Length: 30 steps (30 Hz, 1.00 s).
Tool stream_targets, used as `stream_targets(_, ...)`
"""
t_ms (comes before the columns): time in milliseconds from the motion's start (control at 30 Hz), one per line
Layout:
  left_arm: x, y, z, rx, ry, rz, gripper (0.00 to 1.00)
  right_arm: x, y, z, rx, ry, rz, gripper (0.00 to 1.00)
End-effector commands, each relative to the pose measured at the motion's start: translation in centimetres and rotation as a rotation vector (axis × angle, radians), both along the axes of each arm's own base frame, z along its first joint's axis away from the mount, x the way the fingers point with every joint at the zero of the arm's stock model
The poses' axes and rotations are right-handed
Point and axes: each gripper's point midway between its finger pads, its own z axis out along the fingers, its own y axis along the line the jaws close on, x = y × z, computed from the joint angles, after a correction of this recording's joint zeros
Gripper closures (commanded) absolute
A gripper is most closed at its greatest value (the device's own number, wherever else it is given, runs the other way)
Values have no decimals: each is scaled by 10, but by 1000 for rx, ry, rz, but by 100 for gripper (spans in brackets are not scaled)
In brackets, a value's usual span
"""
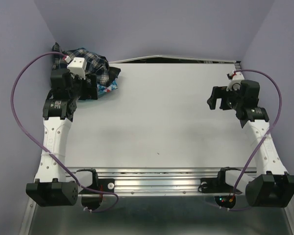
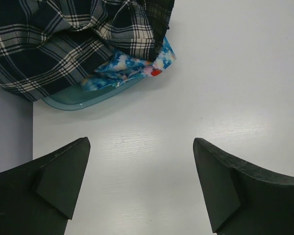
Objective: Fold and stack the skirts
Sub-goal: Grab the skirt from the pile
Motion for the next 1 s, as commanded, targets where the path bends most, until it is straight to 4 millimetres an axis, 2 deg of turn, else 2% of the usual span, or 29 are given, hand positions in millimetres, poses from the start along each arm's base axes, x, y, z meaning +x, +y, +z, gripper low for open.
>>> stream_targets(0, 1, -4, 5, 8, -27, -36, 1, 5, 0, 13, -9, -66, 2, 0)
stream_targets(67, 3, -4, 9, 30, -32, -59, 1, 4, 2, 12, -2, -63, 11, 0)
stream_targets(100, 6, -3, 4, 35, -4, -60, 1, 4, 2, 12, 1, -62, 13, 0)
stream_targets(133, 10, 2, 1, 54, 17, -37, 1, 4, 3, 11, 5, -61, 16, 0)
stream_targets(167, 14, 4, 10, 63, 9, -31, 1, 4, 4, 11, 7, -60, 17, 0)
stream_targets(200, 21, 11, -3, 75, 65, -14, 1, 4, 4, 11, 10, -61, 15, 0)
stream_targets(233, 28, 15, 8, 85, 50, 0, 1, 5, 4, 10, 11, -59, 13, 0)
stream_targets(267, 37, 20, 0, 90, 79, 11, 1, 5, 3, 11, 13, -59, 10, 0)
stream_targets(300, 41, 28, 3, 88, 79, 27, 1, 5, 4, 11, 14, -61, 11, 0)
stream_targets(333, 48, 32, 19, 90, 46, 35, 1, 5, 5, 10, 18, -60, 14, 0)
stream_targets(433, 69, 48, 23, 105, 40, 61, 1, 4, 6, 11, 25, -60, 20, 0)
stream_targets(533, 94, 62, 40, 163, -1, 90, 1, 4, 7, 12, 30, -63, 25, 0)
stream_targets(567, 100, 66, 54, 179, -36, 101, 1, 4, 9, 11, 33, -60, 32, 0)
stream_targets(600, 111, 69, 49, 193, -25, 103, 1, 4, 9, 8, 37, -51, 32, 0)
stream_targets(700, 136, 80, 53, 232, -27, 119, 1, 5, 11, 4, 47, -41, 41, 0)
stream_targets(733, 143, 81, 69, 239, -61, 120, 1, 7, 11, 2, 49, -35, 41, 0)
stream_targets(767, 158, 82, 50, 236, -19, 110, 1, 7, 12, 1, 50, -32, 42, 0)
stream_targets(967, 201, 71, 17, 187, 26, 39, 1, 14, 11, -7, 51, -4, 40, 0)
